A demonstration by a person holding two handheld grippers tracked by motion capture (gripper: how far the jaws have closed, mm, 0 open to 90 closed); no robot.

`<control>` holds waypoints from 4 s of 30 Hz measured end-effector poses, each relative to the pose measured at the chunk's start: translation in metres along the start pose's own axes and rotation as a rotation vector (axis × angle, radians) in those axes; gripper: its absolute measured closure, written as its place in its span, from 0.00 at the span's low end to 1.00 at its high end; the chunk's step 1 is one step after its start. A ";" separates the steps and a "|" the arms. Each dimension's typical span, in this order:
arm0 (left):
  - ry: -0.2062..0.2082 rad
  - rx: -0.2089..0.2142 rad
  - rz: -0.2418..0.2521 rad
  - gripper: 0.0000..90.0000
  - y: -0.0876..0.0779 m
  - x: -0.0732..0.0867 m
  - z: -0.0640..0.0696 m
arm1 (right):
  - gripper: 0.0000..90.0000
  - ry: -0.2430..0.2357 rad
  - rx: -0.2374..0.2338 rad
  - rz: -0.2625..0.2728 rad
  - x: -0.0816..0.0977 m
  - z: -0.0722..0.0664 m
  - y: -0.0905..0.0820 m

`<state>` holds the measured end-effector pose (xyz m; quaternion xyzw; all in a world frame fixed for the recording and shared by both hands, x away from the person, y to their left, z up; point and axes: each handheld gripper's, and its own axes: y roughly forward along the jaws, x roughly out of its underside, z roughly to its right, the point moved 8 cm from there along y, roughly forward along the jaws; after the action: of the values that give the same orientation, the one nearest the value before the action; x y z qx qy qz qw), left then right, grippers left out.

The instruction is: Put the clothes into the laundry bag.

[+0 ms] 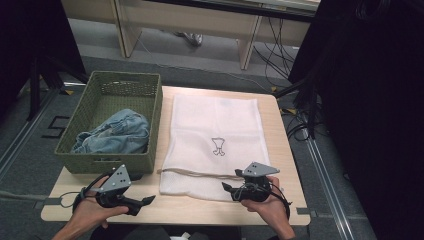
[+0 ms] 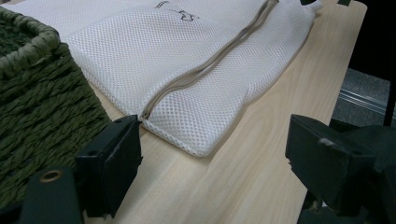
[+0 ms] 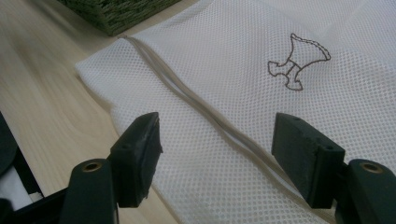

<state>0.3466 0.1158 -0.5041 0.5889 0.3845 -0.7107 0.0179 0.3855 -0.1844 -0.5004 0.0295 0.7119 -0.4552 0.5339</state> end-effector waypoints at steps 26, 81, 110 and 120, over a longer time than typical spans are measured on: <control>-0.017 -0.004 -0.002 0.20 0.004 -0.002 0.000 | 0.39 -0.040 0.061 -0.054 0.004 0.016 0.004; -0.008 -0.006 -0.024 0.20 0.005 0.001 0.002 | 0.72 -0.299 -0.068 -0.361 0.004 0.045 0.088; -0.018 -0.125 0.040 0.22 -0.024 -0.026 -0.025 | 0.96 -0.341 0.073 -0.200 -0.069 0.042 0.047; -0.060 -0.297 0.061 0.21 -0.073 -0.069 -0.092 | 0.96 -0.339 0.080 -0.177 -0.079 0.045 0.039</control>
<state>0.4086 0.1904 -0.4077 0.5696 0.4666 -0.6624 0.1378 0.4728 -0.1566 -0.4627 -0.0891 0.5929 -0.5270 0.6023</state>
